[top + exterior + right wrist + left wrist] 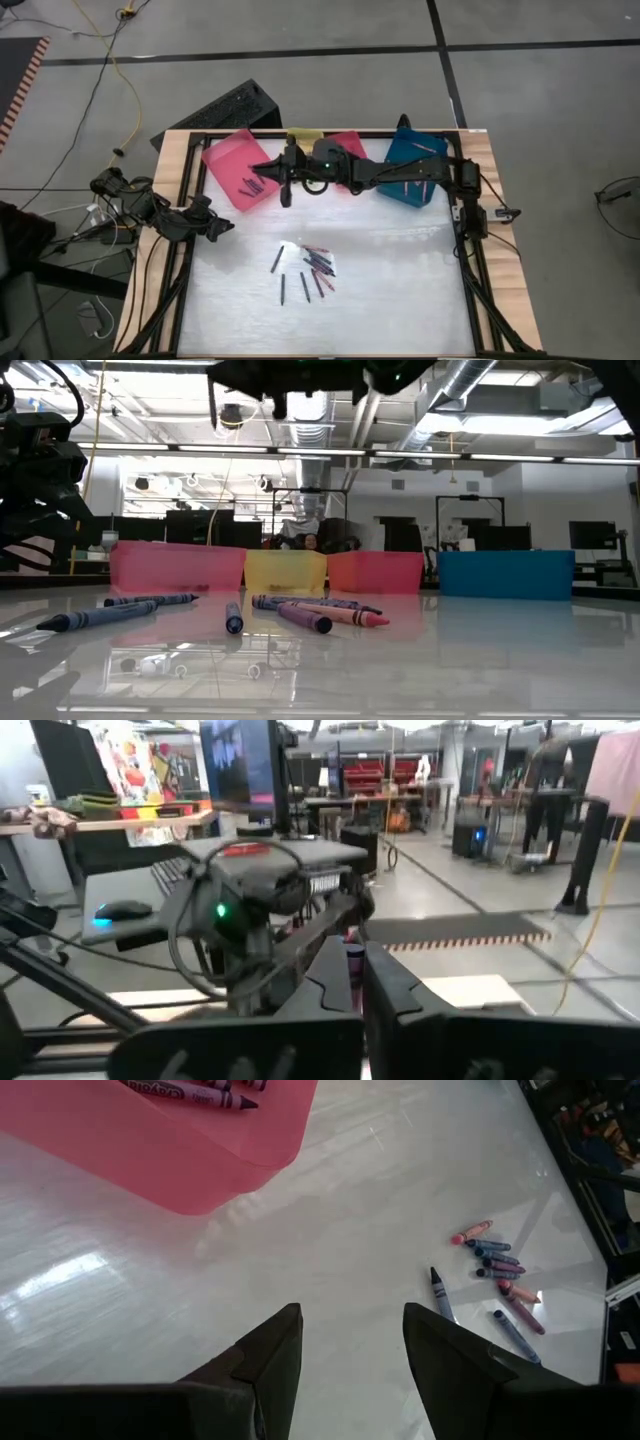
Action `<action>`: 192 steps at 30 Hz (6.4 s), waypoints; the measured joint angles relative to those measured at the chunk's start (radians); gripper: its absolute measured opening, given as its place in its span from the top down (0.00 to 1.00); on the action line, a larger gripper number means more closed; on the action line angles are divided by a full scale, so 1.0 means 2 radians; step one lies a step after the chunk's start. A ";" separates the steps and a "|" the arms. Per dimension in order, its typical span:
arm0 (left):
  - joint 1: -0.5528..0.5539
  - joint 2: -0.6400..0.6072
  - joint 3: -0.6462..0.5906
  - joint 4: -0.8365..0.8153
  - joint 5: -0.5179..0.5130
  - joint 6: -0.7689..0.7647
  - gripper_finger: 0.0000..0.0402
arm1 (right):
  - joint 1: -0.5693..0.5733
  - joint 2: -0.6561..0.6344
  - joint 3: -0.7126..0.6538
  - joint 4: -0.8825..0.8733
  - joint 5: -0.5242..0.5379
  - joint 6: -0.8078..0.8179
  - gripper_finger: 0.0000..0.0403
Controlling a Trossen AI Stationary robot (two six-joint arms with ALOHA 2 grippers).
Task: Sort crayons
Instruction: Put the violet crayon into the pink bin, then put the pink crayon into the blue bin
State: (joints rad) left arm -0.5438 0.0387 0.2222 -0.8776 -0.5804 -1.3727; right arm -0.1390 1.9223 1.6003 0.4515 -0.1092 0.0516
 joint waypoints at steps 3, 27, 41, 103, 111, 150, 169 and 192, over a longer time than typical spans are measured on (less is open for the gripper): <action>0.000 0.000 0.000 0.000 0.000 0.000 0.59 | 0.000 0.034 0.006 0.053 0.006 0.005 0.98; 0.000 0.000 0.000 0.000 -0.001 0.000 0.59 | -0.042 0.212 0.169 -0.090 0.096 0.019 0.98; 0.000 0.000 0.000 0.000 -0.001 0.000 0.59 | -0.047 0.210 0.169 -0.138 0.095 0.009 0.73; 0.000 0.001 0.000 0.000 -0.002 0.000 0.59 | 0.156 0.096 -0.051 -0.386 0.168 0.154 0.68; 0.000 0.000 0.000 0.000 0.000 0.000 0.59 | 0.155 0.096 -0.051 -0.388 0.170 0.162 0.75; 0.000 0.000 0.000 0.000 -0.001 0.000 0.59 | 0.108 -0.028 -0.052 -0.440 0.216 0.228 0.99; 0.000 0.000 0.000 0.000 0.000 0.000 0.59 | 0.034 -0.149 -0.051 -0.900 0.459 0.469 0.99; 0.000 0.000 0.000 0.000 -0.001 0.000 0.59 | -0.086 -0.308 -0.349 -0.683 0.449 0.587 0.99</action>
State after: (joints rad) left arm -0.5438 0.0387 0.2222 -0.8779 -0.5819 -1.3727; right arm -0.3117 1.3072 0.9027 -0.9146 0.7893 1.2259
